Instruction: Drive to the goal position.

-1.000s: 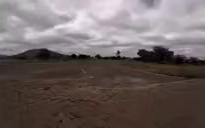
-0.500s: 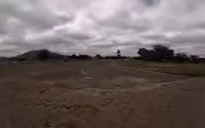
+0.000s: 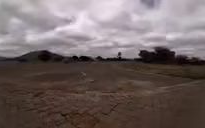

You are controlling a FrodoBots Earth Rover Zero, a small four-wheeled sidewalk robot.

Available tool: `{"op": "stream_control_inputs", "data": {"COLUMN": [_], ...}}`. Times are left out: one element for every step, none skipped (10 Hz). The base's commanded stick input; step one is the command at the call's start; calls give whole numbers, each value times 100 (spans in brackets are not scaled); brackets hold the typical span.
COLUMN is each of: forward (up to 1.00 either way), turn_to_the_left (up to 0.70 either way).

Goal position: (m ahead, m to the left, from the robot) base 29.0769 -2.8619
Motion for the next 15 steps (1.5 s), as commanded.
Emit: {"op": "stream_control_inputs", "data": {"forward": [60,60,60,60,60,60,60,60,60,60,60,60,60,60,60], "turn_to_the_left": [-15,-15,-15,-15,0,0,0,0,0,0,0,0,0,0,0]}}
